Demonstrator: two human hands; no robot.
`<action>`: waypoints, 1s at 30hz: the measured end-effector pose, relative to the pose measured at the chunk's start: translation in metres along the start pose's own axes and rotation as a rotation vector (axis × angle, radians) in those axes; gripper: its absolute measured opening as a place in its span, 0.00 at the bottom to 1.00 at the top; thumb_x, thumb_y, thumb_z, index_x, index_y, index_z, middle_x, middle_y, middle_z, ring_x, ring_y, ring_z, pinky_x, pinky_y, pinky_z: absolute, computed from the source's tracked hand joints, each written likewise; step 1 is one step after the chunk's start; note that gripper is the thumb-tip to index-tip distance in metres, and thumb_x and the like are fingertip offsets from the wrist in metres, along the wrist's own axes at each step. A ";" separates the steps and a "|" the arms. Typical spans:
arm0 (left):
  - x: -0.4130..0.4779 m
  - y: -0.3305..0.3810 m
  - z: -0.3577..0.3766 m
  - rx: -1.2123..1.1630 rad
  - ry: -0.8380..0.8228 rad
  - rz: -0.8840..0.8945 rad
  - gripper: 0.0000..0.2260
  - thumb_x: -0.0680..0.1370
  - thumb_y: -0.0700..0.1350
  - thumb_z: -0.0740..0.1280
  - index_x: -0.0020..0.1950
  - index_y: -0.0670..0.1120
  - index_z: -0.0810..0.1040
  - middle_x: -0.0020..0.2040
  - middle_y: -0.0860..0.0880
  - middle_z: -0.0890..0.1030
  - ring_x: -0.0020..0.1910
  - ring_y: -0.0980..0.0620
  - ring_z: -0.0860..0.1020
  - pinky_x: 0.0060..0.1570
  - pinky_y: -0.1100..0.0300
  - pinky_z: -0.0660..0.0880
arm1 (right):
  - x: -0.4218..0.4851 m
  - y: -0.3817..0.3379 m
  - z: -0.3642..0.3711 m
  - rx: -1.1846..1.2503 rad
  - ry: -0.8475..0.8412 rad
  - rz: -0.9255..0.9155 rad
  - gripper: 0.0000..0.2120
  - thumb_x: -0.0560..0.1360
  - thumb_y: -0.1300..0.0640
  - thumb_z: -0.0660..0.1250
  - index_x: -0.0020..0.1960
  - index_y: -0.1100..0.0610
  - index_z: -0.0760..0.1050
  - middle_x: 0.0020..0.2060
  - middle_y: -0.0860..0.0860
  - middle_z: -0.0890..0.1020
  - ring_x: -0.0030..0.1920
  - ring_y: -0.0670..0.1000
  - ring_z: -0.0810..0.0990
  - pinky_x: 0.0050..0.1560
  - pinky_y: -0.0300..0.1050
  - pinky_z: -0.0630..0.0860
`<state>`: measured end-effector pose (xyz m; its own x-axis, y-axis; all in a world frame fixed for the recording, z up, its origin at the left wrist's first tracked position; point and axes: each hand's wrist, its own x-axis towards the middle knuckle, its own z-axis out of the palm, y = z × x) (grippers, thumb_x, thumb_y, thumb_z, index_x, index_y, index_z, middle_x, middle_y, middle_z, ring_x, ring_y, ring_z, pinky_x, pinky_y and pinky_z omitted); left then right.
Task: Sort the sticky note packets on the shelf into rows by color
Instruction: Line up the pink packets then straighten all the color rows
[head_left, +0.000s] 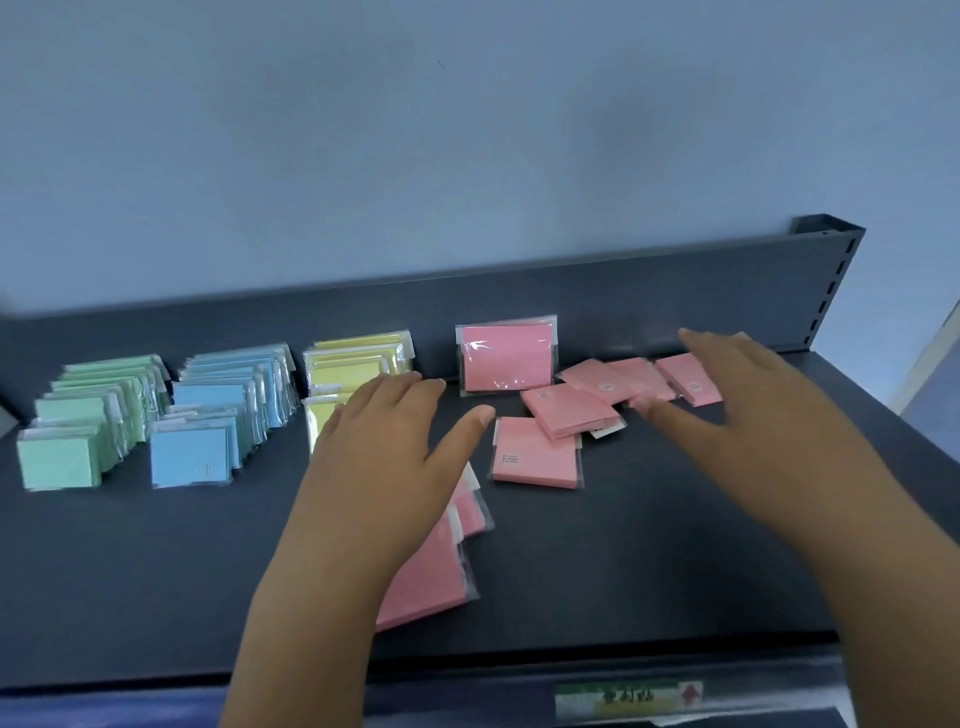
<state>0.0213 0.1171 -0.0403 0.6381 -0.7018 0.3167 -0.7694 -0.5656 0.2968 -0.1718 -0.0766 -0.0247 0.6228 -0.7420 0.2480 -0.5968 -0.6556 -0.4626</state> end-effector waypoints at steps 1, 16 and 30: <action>-0.001 -0.002 -0.001 -0.016 0.003 -0.004 0.37 0.76 0.73 0.45 0.74 0.53 0.73 0.73 0.55 0.73 0.75 0.52 0.65 0.74 0.50 0.65 | -0.001 -0.003 0.004 -0.009 -0.008 -0.020 0.36 0.77 0.34 0.63 0.81 0.45 0.60 0.80 0.44 0.62 0.82 0.45 0.52 0.77 0.51 0.59; -0.010 -0.062 -0.009 -0.197 -0.094 -0.089 0.32 0.77 0.70 0.51 0.72 0.54 0.75 0.71 0.57 0.74 0.73 0.54 0.67 0.70 0.53 0.65 | -0.017 -0.076 0.054 -0.064 -0.127 -0.126 0.32 0.78 0.35 0.61 0.79 0.42 0.60 0.77 0.41 0.64 0.77 0.46 0.62 0.73 0.44 0.62; -0.020 -0.111 -0.021 -0.291 -0.330 -0.145 0.23 0.81 0.67 0.57 0.52 0.50 0.79 0.47 0.53 0.80 0.47 0.53 0.77 0.52 0.50 0.77 | -0.043 -0.172 0.110 -0.106 -0.232 0.194 0.20 0.79 0.38 0.60 0.65 0.47 0.76 0.61 0.48 0.80 0.60 0.52 0.77 0.56 0.50 0.76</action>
<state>0.0942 0.2030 -0.0604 0.6590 -0.7512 -0.0368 -0.6021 -0.5563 0.5728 -0.0405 0.0835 -0.0494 0.5837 -0.8108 -0.0425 -0.7575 -0.5250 -0.3879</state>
